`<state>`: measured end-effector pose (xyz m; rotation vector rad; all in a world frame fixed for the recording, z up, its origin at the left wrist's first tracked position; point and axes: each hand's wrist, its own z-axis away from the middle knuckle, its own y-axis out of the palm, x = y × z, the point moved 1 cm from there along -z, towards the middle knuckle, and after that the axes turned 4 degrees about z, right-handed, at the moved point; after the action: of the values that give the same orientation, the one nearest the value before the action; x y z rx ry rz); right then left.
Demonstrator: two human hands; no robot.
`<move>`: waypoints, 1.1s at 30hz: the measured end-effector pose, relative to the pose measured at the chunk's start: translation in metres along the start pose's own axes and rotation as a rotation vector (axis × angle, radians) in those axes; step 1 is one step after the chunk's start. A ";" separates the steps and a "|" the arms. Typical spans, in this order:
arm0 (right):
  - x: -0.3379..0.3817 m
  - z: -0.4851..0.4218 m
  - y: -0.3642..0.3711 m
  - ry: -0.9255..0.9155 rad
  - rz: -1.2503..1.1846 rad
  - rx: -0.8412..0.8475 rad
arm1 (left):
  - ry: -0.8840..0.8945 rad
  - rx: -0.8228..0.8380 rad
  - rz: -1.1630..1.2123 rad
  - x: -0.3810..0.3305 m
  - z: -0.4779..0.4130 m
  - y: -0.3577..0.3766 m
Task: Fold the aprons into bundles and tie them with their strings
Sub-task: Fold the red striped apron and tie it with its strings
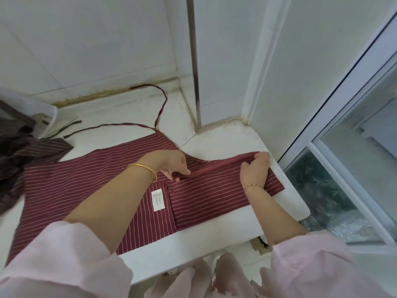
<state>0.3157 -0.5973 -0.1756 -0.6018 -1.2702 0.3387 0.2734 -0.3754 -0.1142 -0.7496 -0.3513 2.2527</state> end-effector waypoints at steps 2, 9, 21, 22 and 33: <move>0.004 -0.002 -0.002 0.034 0.013 -0.002 | 0.012 -0.022 -0.011 0.000 0.001 0.006; 0.017 0.018 0.003 -0.351 0.201 -0.049 | 0.097 -0.197 -0.061 0.009 -0.008 0.020; 0.073 0.039 0.064 -0.679 0.747 0.477 | 0.028 -0.593 -0.165 0.092 -0.004 -0.024; 0.083 0.044 0.075 -0.705 0.725 0.502 | 0.003 -0.644 -0.156 0.104 -0.003 -0.032; 0.172 0.084 0.201 -0.953 0.848 0.625 | -0.149 -0.765 -0.283 0.217 0.011 -0.095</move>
<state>0.3005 -0.3219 -0.1454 -0.3971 -1.6112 1.8195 0.1963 -0.1549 -0.1523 -0.8334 -1.3480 1.8827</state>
